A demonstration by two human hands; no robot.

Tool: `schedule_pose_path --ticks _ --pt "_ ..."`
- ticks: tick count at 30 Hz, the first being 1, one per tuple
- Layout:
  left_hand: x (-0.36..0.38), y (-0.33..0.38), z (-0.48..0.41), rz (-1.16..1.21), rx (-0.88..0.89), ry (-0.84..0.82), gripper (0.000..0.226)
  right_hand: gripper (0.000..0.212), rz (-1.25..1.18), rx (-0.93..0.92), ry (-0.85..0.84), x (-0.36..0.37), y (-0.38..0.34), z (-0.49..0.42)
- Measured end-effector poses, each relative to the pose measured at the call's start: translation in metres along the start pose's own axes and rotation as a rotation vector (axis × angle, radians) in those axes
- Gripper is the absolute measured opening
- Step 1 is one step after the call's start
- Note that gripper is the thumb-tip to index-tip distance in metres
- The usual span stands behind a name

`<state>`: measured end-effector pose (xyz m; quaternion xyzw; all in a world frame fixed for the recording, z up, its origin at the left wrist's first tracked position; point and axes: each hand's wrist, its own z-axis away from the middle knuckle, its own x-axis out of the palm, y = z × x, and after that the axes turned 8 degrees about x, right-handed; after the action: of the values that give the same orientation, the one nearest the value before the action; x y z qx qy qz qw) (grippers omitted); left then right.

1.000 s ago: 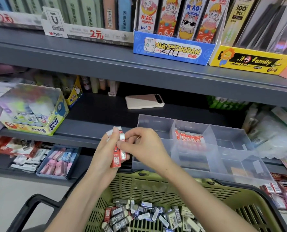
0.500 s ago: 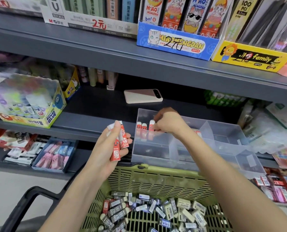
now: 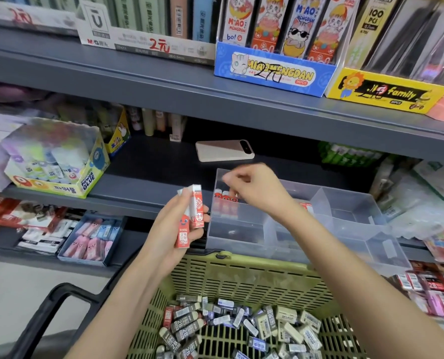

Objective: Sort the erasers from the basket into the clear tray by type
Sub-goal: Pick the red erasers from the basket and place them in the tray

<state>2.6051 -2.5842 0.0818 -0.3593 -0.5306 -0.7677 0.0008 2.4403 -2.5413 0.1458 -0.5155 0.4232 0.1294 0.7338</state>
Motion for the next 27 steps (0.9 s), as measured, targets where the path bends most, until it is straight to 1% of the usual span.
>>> schedule_pose_path --ticks 1,2,3,5,7,9,12,13,14,16,17,19,21,23,25,27 --pt "0.001 0.0 0.0 -0.02 0.004 -0.012 0.053 0.022 -0.154 -0.027 -0.081 0.001 -0.004 0.01" --pt "0.001 0.0 0.0 -0.032 0.006 -0.031 0.049 0.019 -0.215 -0.047 -0.152 0.004 -0.007 0.017" --pt "0.001 0.0 0.0 -0.034 0.005 -0.053 0.044 0.019 -0.205 -0.062 -0.193 0.009 -0.009 0.021" --pt "0.002 0.001 0.0 -0.039 0.006 -0.084 0.038 0.024 -0.161 -0.069 -0.197 0.019 -0.01 0.024" --pt "0.002 0.002 0.0 -0.075 0.012 -0.08 0.038 0.021 -0.216 -0.059 -0.161 0.026 -0.011 0.025" --pt "0.001 0.003 0.0 -0.104 0.019 -0.07 0.033 0.015 -0.333 -0.029 -0.15 0.029 -0.012 0.027" --pt "0.002 0.002 0.0 -0.121 0.035 -0.06 0.029 0.011 -0.597 0.06 -0.202 0.024 -0.01 0.027" --pt "0.002 0.002 0.0 -0.121 0.045 -0.054 0.028 0.013 -0.67 0.085 -0.189 0.018 -0.008 0.026" --pt "0.002 0.002 0.0 -0.121 0.056 -0.05 0.028 0.013 -0.724 0.101 -0.142 0.01 -0.003 0.025" --pt "0.002 0.002 0.001 -0.118 0.076 -0.049 0.03 0.009 -0.798 0.134 0.03 -0.013 0.015 0.021" --pt "0.002 0.002 0.001 -0.118 0.086 -0.052 0.033 0.011 -0.796 0.156 0.141 -0.026 0.027 0.02" --pt "0.003 0.003 0.002 -0.131 0.104 -0.06 0.037 0.019 -0.704 0.204 0.334 -0.048 0.054 0.018" --pt "0.005 0.004 0.003 -0.163 0.122 -0.06 0.036 0.024 -0.538 0.256 0.436 -0.057 0.076 0.013" --pt "0.007 0.007 0.002 -0.196 0.134 -0.046 0.035 0.025 -0.306 0.289 0.453 -0.055 0.088 0.005" --pt "0.009 0.01 0.002 -0.212 0.145 -0.018 0.035 0.025 -0.065 0.291 0.375 -0.047 0.092 -0.002" --pt "0.012 0.013 0.001 -0.204 0.154 -0.002 0.035 0.025 0.019 0.293 0.281 -0.04 0.092 -0.007"
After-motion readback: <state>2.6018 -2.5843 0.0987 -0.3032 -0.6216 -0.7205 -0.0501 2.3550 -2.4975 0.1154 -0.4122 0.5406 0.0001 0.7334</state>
